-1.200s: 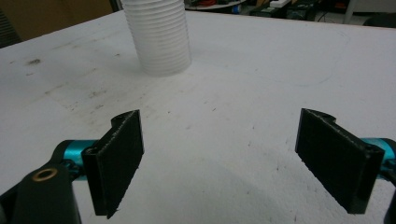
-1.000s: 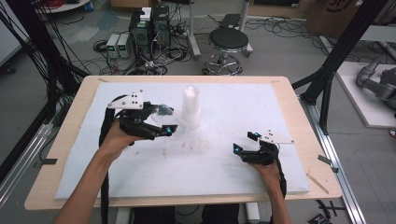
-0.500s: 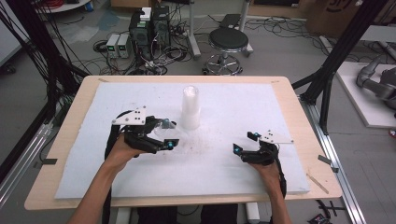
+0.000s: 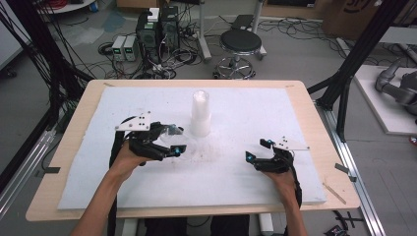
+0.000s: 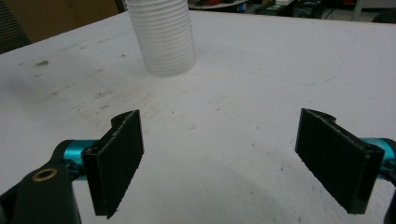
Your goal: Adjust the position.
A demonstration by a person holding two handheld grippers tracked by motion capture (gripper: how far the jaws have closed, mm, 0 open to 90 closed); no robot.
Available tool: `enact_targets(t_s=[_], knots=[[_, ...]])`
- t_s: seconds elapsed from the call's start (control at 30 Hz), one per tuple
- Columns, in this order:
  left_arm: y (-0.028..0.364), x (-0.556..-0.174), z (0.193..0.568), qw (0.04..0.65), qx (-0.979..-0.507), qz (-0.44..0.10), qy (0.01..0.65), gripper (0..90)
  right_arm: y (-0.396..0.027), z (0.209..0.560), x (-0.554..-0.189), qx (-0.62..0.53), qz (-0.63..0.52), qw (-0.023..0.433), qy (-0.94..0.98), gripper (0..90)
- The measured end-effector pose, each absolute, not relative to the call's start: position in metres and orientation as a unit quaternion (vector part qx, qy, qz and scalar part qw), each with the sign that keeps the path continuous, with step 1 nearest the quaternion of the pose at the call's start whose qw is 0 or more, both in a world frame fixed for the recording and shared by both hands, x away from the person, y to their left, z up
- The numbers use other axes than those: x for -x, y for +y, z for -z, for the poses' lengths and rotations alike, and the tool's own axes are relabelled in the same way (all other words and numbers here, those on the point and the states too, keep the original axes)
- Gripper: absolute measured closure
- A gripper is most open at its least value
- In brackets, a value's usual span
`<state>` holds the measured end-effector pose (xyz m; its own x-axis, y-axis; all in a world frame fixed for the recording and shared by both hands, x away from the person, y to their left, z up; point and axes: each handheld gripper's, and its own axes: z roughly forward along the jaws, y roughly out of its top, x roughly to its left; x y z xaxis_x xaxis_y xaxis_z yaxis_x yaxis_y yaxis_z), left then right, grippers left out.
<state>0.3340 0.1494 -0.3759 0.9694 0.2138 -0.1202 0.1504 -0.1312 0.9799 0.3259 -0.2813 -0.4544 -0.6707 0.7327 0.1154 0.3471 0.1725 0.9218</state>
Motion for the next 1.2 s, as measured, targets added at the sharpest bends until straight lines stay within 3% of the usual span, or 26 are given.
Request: enact_targets(t_s=[0.27, 0.47, 1.2], knots=[[0.149, -0.336, 0.375, 0.659, -0.743, -0.021, 0.117, 35.7, -0.281, 0.441, -0.322, -0.309, -0.572, 0.152, 0.745, 15.4], [0.144, -0.338, 0.376, 0.659, -0.744, -0.014, 0.114, 35.6, -0.269, 0.41, -0.321, -0.243, -0.6, 0.094, 0.757, 15.5], [0.119, -0.333, 0.369, 0.677, -0.73, 0.003, 0.092, 35.7, -0.205, 0.369, -0.335, -0.113, -0.632, 0.017, 0.766, 15.5]])
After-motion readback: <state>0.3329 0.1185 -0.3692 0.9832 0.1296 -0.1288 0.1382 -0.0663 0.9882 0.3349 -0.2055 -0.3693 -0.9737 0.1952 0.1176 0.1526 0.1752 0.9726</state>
